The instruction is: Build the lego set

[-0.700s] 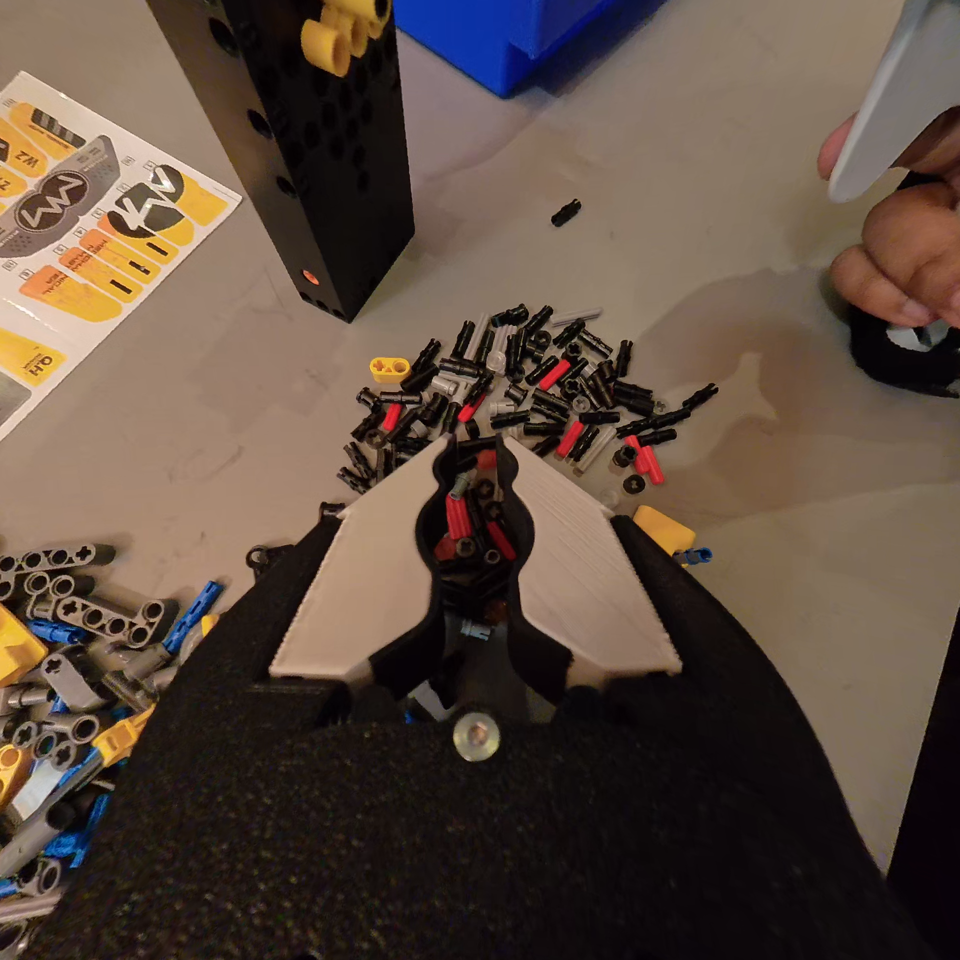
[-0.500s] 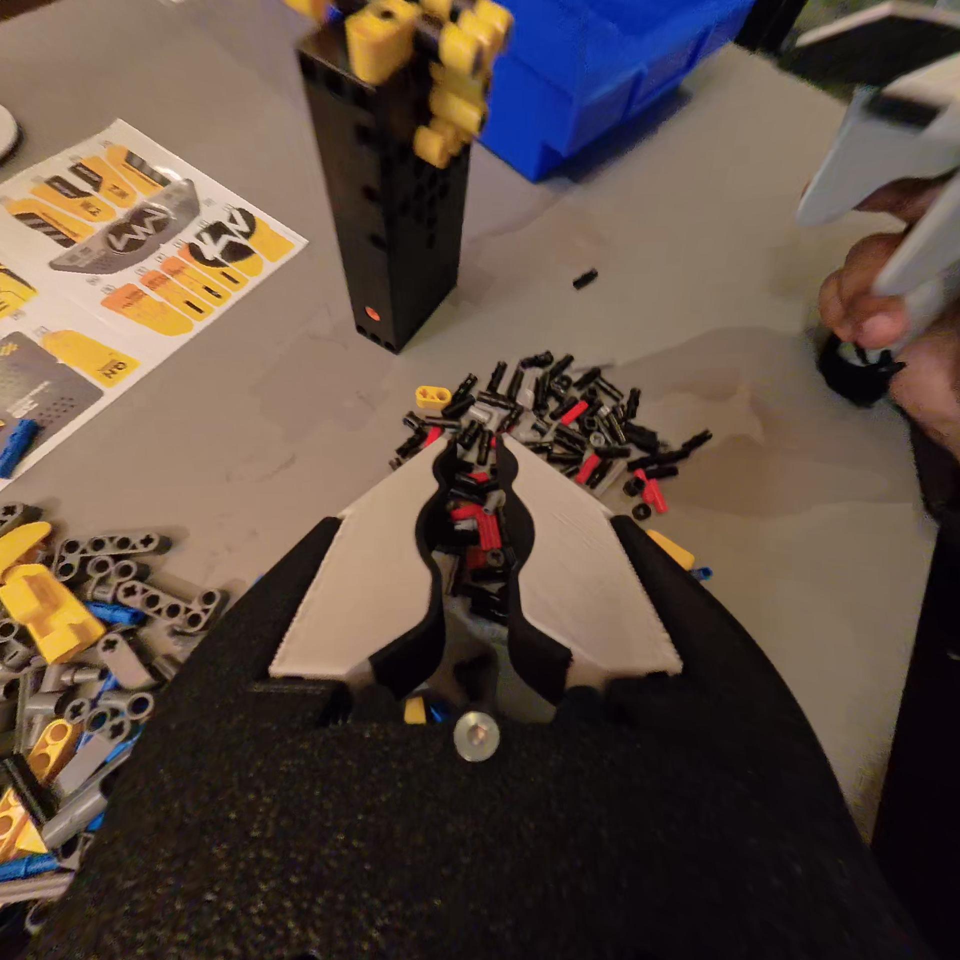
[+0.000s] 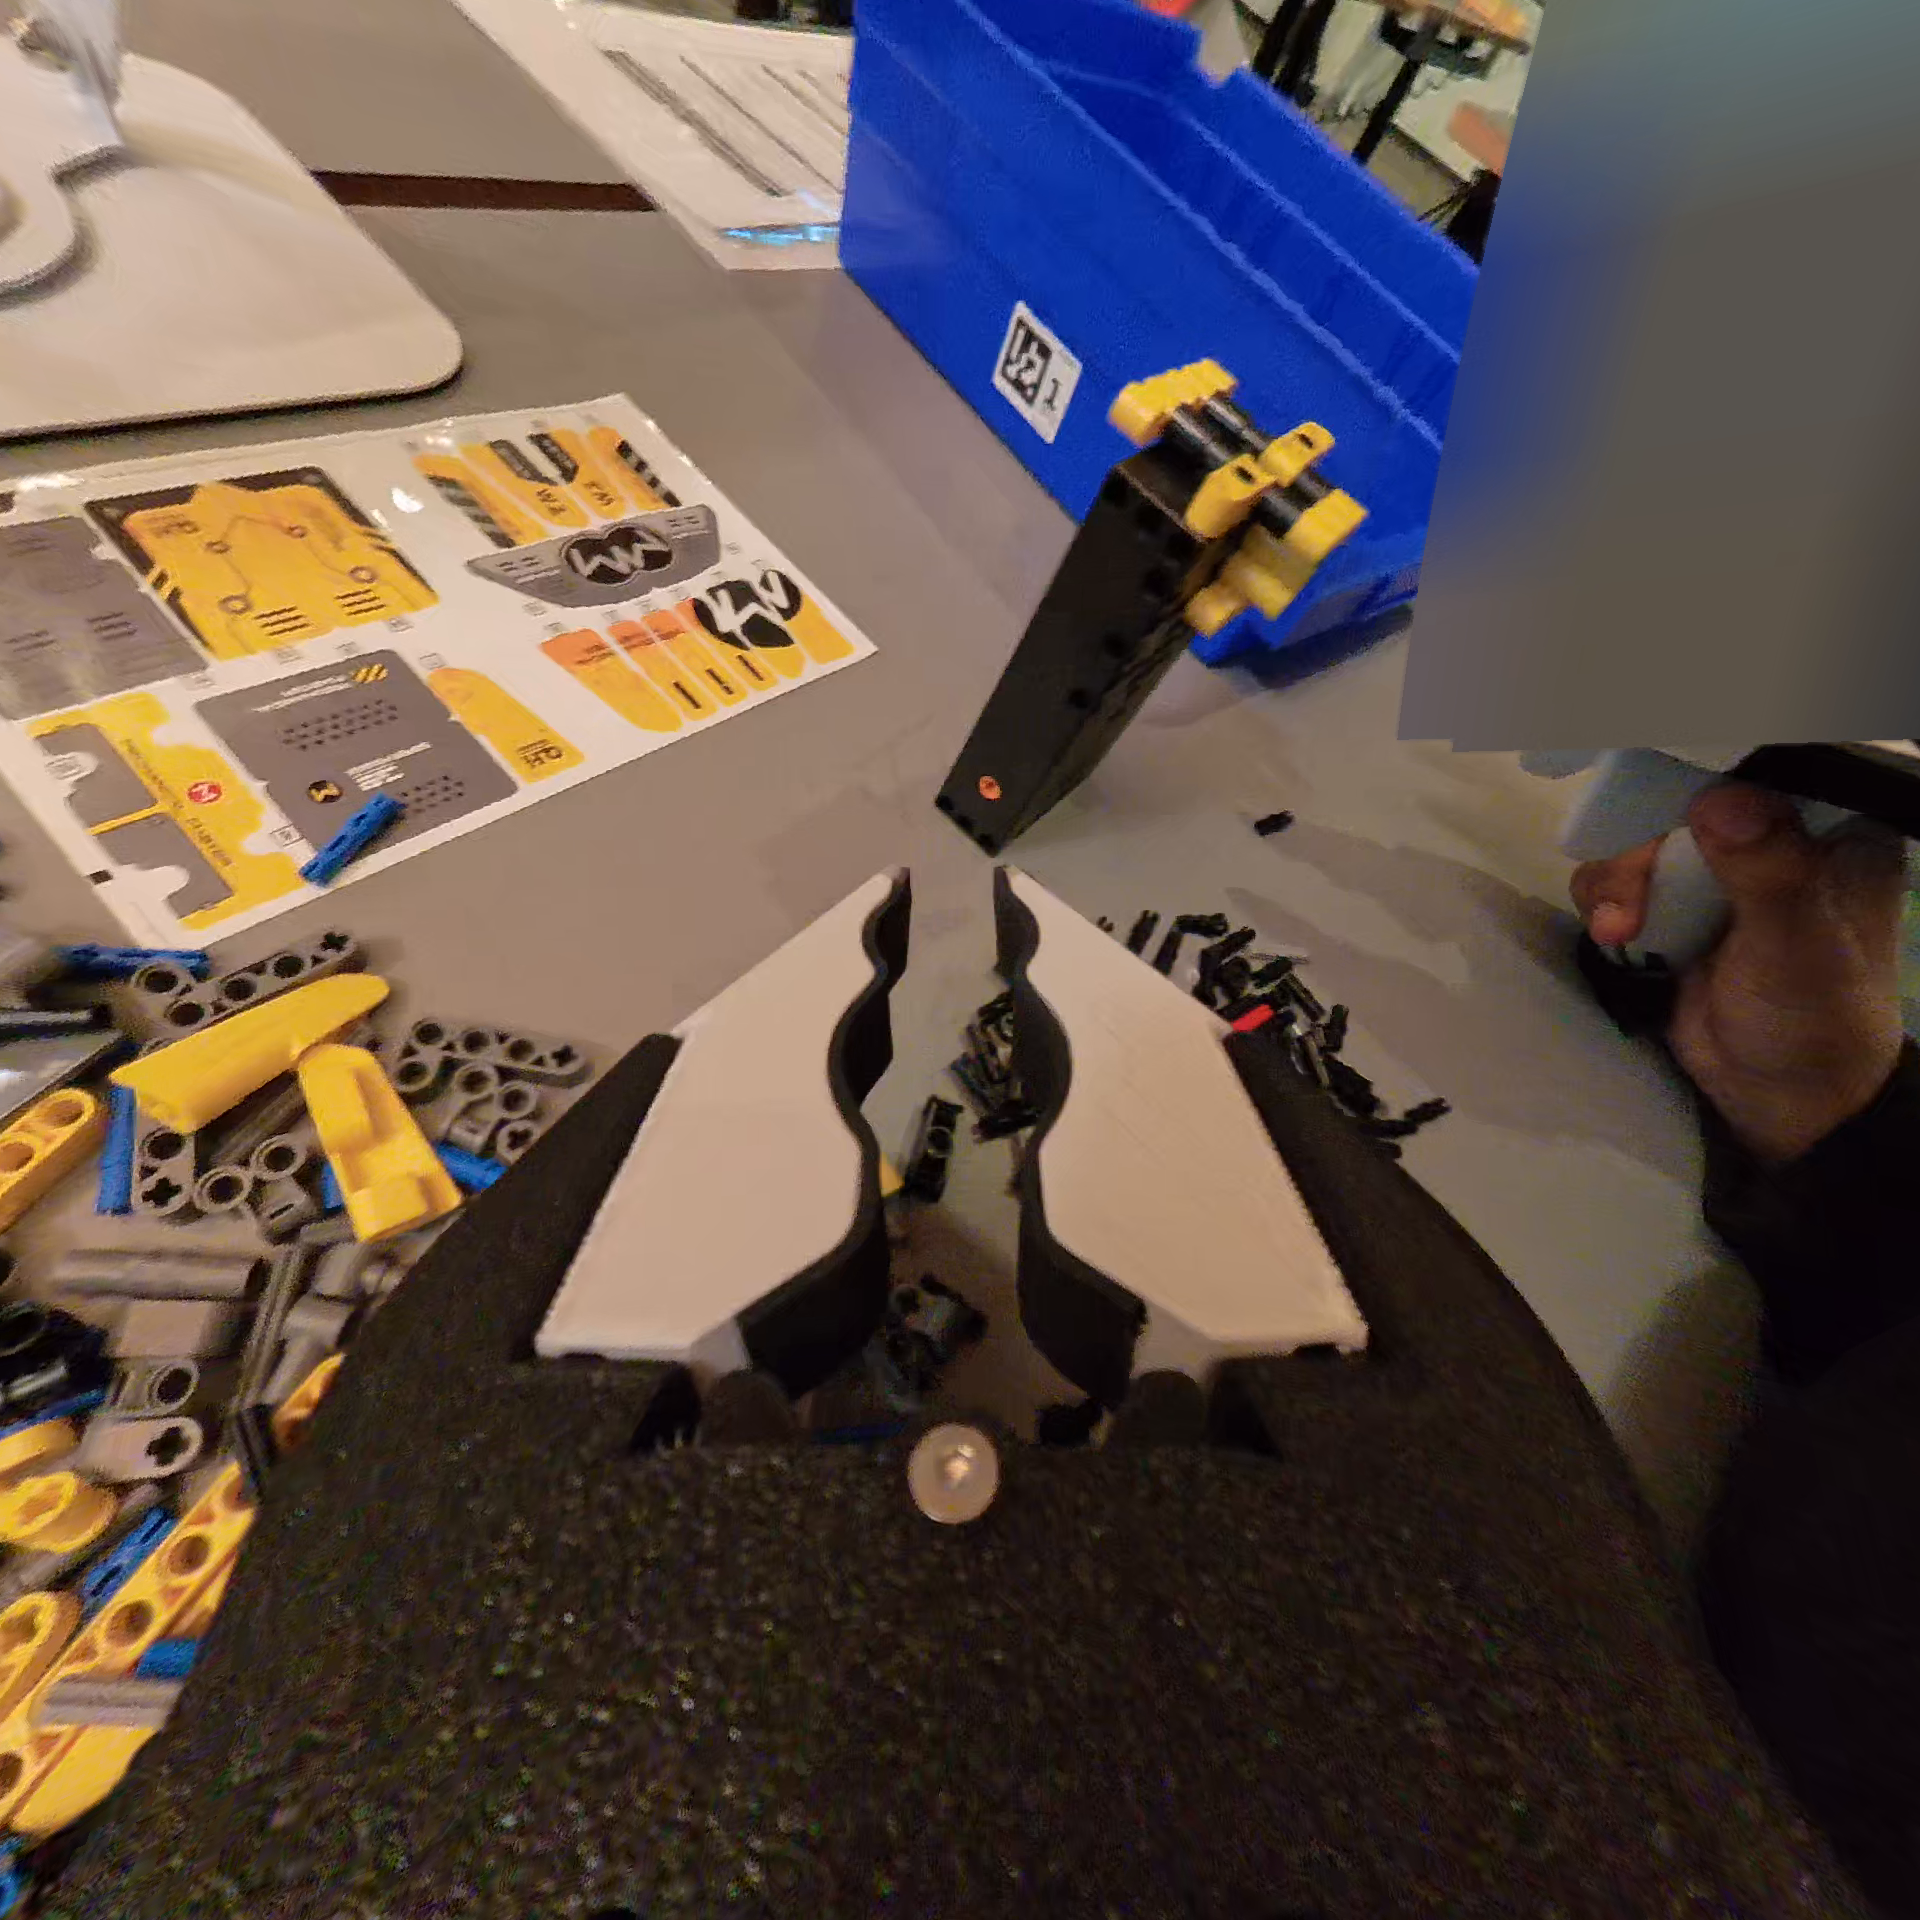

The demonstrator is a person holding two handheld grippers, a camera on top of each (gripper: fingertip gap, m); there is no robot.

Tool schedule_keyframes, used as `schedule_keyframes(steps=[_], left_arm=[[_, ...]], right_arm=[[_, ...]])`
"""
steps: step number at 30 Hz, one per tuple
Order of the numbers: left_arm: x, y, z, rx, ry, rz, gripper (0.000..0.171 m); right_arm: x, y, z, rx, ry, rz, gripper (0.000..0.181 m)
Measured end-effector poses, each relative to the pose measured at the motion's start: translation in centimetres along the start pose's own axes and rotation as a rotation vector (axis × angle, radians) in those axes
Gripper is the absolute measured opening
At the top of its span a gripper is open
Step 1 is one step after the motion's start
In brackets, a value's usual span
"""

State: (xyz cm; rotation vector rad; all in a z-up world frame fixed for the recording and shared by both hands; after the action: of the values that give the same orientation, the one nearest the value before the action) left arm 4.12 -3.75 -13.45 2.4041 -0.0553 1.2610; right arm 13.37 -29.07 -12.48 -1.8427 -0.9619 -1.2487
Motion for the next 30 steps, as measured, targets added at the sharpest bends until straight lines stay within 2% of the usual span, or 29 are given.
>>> schedule_keyframes(steps=[6,14,30], left_arm=[[0.1,-0.5,0.1,-0.041,0.009,-0.059,0.016],[0.1,-0.5,0.1,-0.051,0.009,-0.052,0.016],[0.0,-0.8,0.2,-0.055,0.003,-0.066,0.016]], right_arm=[[-0.1,0.2,1.3,0.045,-0.066,-0.011,0.027],[0.0,0.5,1.6,0.094,-0.063,0.024,0.022],[0.0,0.8,1.8,0.091,-0.062,0.036,0.023]])
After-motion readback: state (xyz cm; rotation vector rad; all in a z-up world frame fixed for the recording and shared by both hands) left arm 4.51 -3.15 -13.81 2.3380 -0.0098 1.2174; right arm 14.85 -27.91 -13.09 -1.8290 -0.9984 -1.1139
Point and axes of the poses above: each gripper's, where its closed fingertips meet, z out along the fingers, x out of its top, y = z × x across the jaws, the point moved 7 cm from there along -z, back along the fingers, and after that the axes turned 5 degrees about -y, right-handed, at the moved point
